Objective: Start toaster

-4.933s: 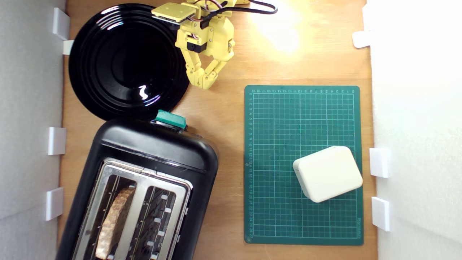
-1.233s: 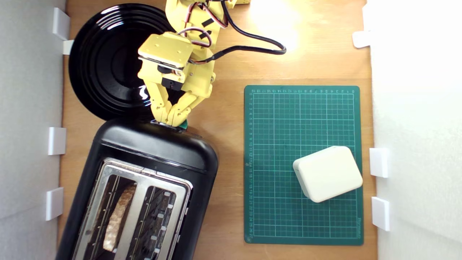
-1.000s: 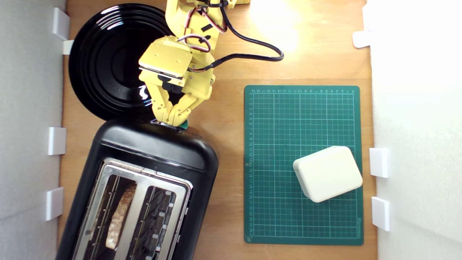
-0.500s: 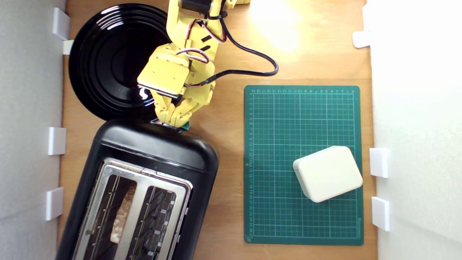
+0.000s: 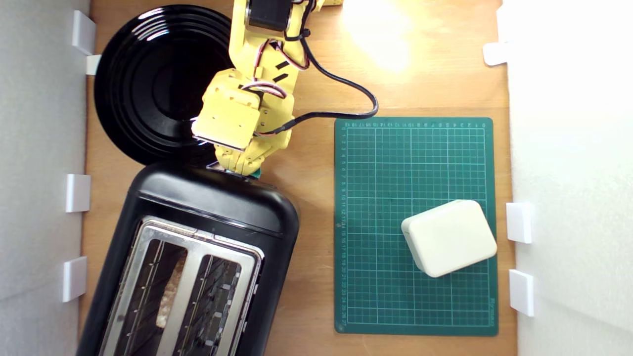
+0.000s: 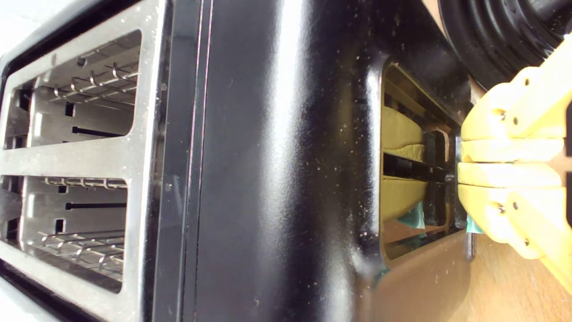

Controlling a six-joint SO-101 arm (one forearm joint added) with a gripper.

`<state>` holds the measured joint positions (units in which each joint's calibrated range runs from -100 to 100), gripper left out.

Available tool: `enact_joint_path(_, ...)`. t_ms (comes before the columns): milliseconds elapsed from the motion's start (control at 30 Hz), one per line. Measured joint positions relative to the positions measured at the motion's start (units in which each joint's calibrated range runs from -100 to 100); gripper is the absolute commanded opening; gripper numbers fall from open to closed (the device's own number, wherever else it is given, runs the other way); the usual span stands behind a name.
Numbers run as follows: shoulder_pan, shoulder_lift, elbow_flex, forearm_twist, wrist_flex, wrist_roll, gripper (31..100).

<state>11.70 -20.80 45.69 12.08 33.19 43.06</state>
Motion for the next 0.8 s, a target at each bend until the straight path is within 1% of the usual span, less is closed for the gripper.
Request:
enact_joint_path(300, 0.0, 2.25, 0.37, 0.1, -1.19, 0.0, 31.4)
enact_joint_path(400, 0.0, 2.67, 1.3, 0.1, -2.81, 0.0, 31.4)
enact_joint_path(533, -0.09, 2.5, 5.56, 0.19, -7.83, 0.05, 31.4)
enact_joint_path(800, -0.18, 3.42, 7.04, 0.1, -9.53, 0.0, 31.4)
